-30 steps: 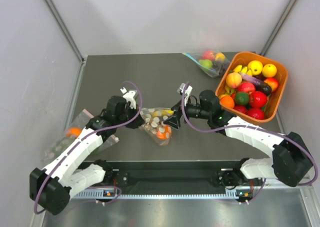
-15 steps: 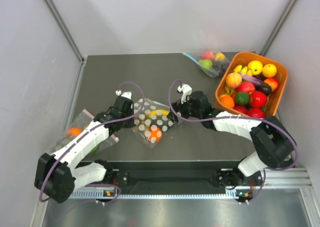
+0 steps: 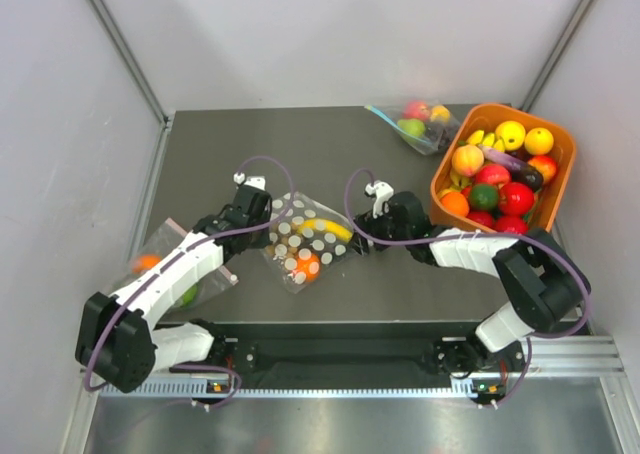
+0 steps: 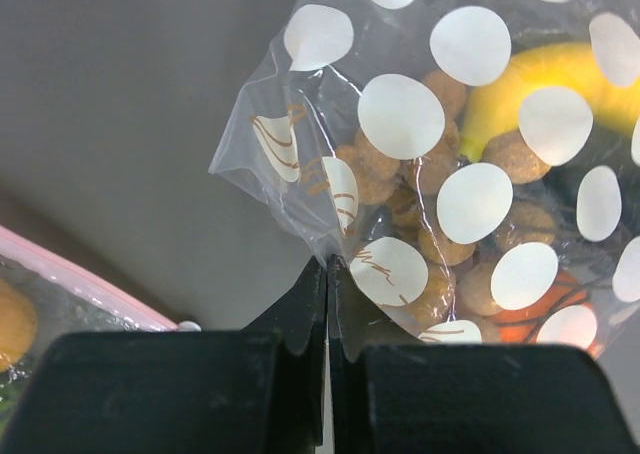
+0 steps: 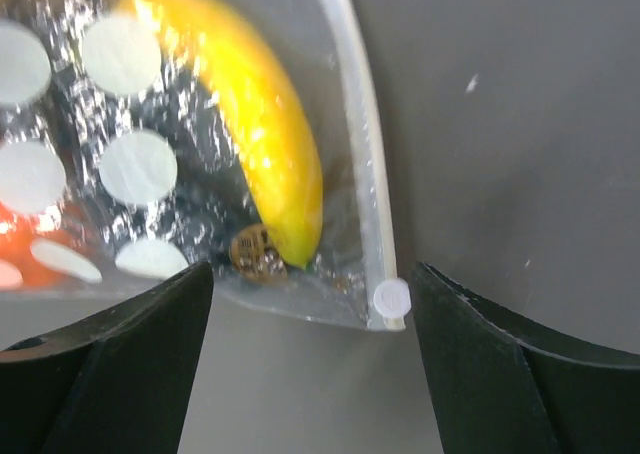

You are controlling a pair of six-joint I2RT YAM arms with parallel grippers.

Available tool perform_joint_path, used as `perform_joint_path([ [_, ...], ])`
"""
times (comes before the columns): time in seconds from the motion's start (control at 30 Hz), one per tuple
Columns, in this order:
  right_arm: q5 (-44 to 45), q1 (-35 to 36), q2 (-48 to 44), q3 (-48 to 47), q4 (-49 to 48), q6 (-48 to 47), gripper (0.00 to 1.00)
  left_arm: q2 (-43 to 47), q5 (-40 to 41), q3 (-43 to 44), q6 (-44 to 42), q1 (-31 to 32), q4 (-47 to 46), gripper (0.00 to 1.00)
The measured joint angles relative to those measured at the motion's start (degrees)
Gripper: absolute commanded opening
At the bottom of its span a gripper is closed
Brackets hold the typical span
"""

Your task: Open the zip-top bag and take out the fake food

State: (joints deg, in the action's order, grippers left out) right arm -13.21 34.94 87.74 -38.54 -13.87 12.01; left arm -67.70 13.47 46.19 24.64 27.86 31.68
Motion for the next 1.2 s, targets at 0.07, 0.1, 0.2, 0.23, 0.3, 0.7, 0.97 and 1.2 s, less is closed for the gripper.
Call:
perform_joint_path([
  [0.07,-0.8,0.0,0.0,0.8,0.2,0.0,0.76,-0.9,0.5,1.1,-0.4,0.0,0.0,0.0],
  [0.1,-1.1,0.0,0.0,1.1,0.0,0.0,0.76,-1.1,0.7,1.4,-0.6,0.0,0.0,0.0],
  [0.2,-1.5,-0.2,0.0,2.2,-0.4,0.0,0.76,-1.2,1.1,1.6,-0.9,0.0,0.0,0.0],
  [0.23,-1.5,-0.3,0.0,2.6,-0.5,0.0,0.76,-1.2,1.2,1.6,-1.0,0.0,0.0,0.0],
  [0.3,-1.5,-0.3,0.0,3.3,-0.6,0.0,0.76,-1.2,1.3,1.6,-1.2,0.0,0.0,0.0],
  [0.7,-1.5,-0.3,0.2,4.3,-3.0,-1.1,0.63,-1.2,2.0,2.2,-2.6,-0.1,0.5,0.0],
  [0.97,-2.0,-0.4,3.3,3.9,-4.9,-1.9,0.45,-1.5,2.4,2.4,-3.6,-0.2,1.0,0.0],
  [1.2,-3.0,-0.3,3.5,3.8,-4.0,-1.9,0.11,-4.9,2.5,3.3,-3.9,-0.4,0.9,0.0],
])
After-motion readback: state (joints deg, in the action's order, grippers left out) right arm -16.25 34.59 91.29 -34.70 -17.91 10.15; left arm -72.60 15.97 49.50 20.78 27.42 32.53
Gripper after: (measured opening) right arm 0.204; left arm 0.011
